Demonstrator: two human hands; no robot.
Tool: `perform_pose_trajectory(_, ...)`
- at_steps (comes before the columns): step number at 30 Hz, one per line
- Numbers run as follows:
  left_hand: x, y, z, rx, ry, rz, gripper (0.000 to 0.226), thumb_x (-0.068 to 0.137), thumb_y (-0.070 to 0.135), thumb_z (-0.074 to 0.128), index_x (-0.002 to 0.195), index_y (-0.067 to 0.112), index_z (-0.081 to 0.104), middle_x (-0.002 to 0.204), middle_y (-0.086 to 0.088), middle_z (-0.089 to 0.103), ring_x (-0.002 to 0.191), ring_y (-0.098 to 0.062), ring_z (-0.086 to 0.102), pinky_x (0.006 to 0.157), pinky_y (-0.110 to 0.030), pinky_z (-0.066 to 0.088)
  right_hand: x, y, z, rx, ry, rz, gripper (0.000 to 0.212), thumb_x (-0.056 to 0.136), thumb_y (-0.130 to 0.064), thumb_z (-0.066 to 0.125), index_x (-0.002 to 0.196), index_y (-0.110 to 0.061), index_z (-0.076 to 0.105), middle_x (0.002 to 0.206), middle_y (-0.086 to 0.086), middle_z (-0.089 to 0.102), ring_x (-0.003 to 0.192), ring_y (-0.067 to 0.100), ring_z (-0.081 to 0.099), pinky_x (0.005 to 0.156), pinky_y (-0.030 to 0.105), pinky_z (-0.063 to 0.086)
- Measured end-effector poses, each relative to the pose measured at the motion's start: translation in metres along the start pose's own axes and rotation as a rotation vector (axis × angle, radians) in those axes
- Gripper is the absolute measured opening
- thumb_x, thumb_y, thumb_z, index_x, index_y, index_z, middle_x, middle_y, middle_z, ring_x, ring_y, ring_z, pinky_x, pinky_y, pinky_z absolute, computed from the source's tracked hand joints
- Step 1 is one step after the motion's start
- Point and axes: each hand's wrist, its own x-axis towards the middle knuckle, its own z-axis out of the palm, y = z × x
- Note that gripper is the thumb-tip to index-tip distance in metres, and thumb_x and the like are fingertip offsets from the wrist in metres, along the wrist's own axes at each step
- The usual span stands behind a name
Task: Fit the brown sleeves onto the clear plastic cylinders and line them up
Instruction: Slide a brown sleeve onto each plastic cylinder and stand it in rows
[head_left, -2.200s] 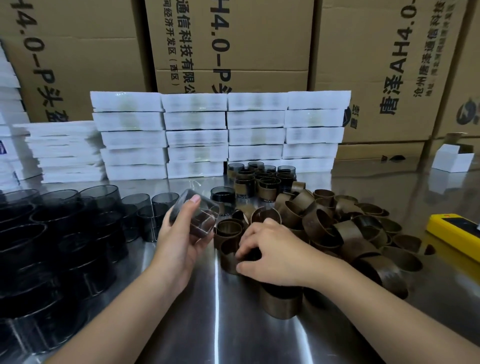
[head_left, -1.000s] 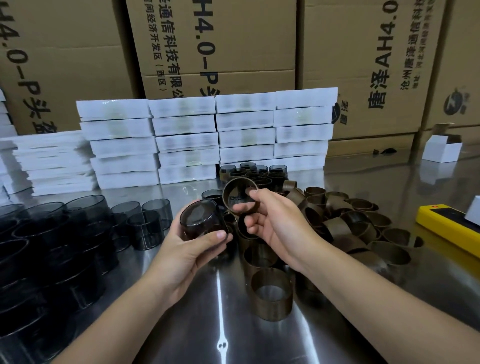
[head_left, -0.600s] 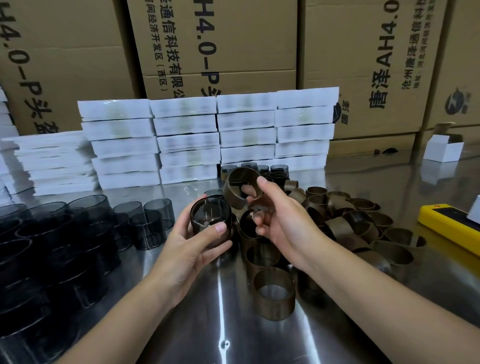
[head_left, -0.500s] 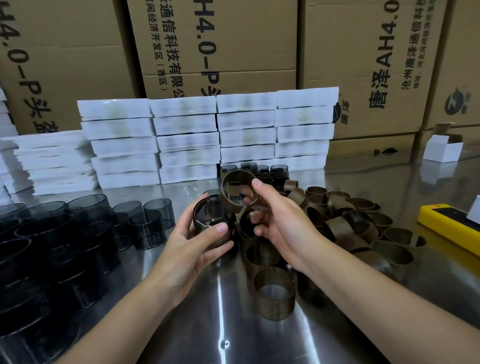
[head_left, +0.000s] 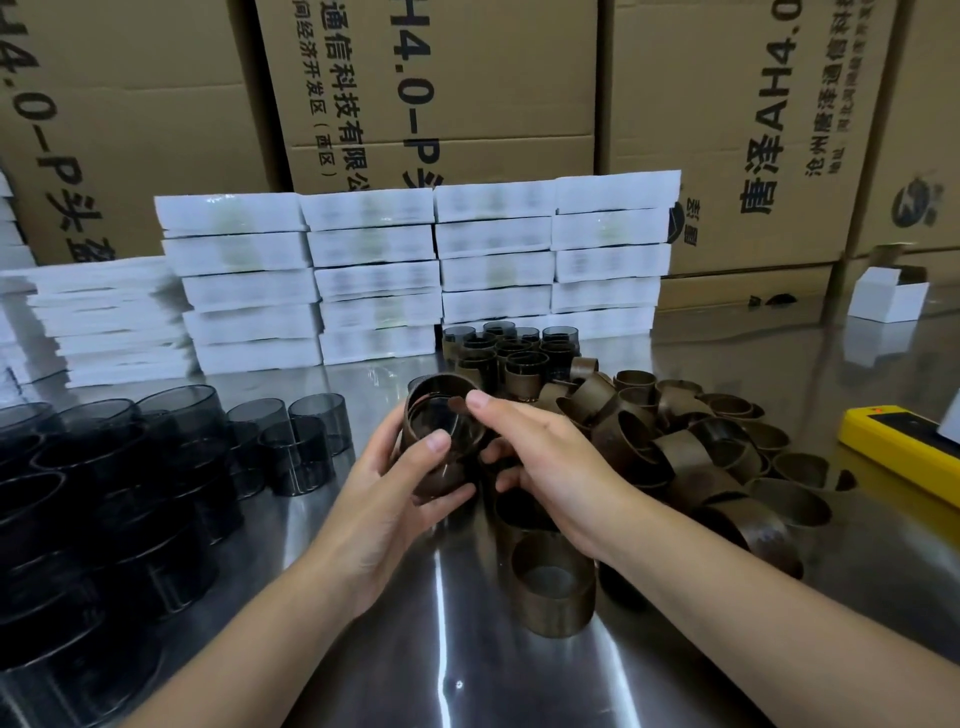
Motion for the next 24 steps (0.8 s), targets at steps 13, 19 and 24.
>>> perform_pose_trajectory(13, 0.002, 0.0, -0.005, -0.015, 0.068, 0.045, 0.065, 0.063, 0.012, 0.076, 0.126, 0.024, 0.06, 0.119, -0.007, 0.068, 0.106, -0.025, 0.068, 0.08, -0.037, 0.058, 0.005, 0.001, -0.006, 0.18, -0.026, -0.061, 0.025, 0.085, -0.019, 0.067, 0.11, -0.021, 0.063, 0.103, 0.001, 0.071, 0.098, 0.008, 0.067, 0.088, 0.021, 0.051)
perform_pose_trajectory(19, 0.001, 0.001, -0.005, 0.016, 0.067, 0.044, 0.055, 0.068, 0.008, 0.067, 0.121, 0.024, 0.065, 0.116, -0.007, 0.069, 0.107, -0.027, 0.067, 0.074, -0.036, 0.058, 0.004, -0.001, -0.01, 0.078, 0.005, -0.108, 0.015, 0.087, -0.014, 0.065, 0.102, -0.016, 0.068, 0.093, 0.001, 0.072, 0.085, 0.005, 0.068, 0.071, 0.012, 0.05)
perform_pose_trajectory(24, 0.0, 0.004, -0.004, 0.037, 0.075, 0.018, 0.051, 0.068, 0.012, 0.066, 0.119, 0.021, 0.067, 0.114, -0.012, 0.069, 0.1, -0.028, 0.069, 0.074, -0.04, 0.058, 0.006, -0.001, -0.011, 0.081, 0.004, -0.074, 0.005, 0.085, -0.012, 0.066, 0.09, -0.014, 0.068, 0.084, 0.001, 0.07, 0.079, 0.008, 0.067, 0.072, 0.016, 0.051)
